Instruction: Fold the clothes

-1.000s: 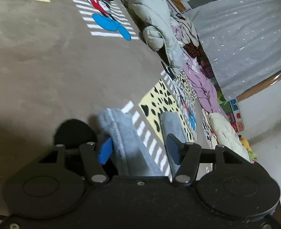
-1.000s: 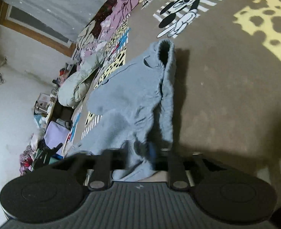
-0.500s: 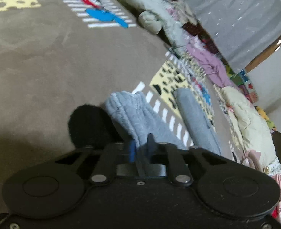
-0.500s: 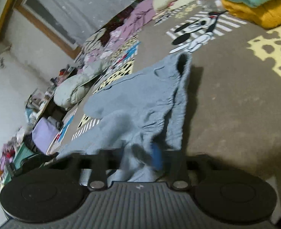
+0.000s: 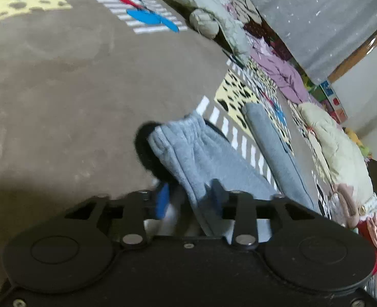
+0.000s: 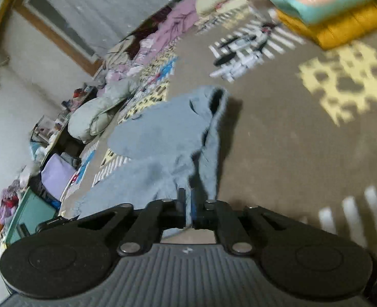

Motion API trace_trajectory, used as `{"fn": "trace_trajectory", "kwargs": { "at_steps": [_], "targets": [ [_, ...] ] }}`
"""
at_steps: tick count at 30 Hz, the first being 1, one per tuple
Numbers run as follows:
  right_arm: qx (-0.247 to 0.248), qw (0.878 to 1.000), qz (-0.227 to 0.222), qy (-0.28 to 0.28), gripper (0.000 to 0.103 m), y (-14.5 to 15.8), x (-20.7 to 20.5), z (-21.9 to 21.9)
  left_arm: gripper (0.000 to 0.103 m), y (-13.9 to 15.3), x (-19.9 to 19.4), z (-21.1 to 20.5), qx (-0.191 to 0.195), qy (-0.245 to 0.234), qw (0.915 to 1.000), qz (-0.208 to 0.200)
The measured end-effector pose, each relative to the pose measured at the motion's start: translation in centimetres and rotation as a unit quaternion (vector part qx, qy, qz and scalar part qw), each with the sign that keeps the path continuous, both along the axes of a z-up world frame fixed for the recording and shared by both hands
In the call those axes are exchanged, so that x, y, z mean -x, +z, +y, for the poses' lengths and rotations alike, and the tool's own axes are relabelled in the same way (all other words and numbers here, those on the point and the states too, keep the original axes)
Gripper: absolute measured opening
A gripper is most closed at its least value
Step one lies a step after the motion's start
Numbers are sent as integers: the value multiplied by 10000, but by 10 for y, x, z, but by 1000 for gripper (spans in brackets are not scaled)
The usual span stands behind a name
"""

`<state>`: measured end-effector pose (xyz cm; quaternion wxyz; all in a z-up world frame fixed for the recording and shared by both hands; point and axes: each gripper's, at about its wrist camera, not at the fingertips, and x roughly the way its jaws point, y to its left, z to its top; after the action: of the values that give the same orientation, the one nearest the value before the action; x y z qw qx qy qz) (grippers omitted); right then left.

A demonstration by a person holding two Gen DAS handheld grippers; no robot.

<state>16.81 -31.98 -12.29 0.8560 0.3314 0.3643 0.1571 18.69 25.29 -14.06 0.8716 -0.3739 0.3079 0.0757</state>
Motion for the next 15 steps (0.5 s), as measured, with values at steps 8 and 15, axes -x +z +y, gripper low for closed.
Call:
{"fn": "trace_trajectory", "kwargs": {
  "at_steps": [8,15],
  "targets": [
    [-617,9958,323,-601,67,-33,-10,35,47,-2,-7,0,-59,333,9994,-108],
    [-1065,9856,451,-1234,40,-56,-8,41,45,-2,-16,2,-97,272,9995,-129]
  ]
}}
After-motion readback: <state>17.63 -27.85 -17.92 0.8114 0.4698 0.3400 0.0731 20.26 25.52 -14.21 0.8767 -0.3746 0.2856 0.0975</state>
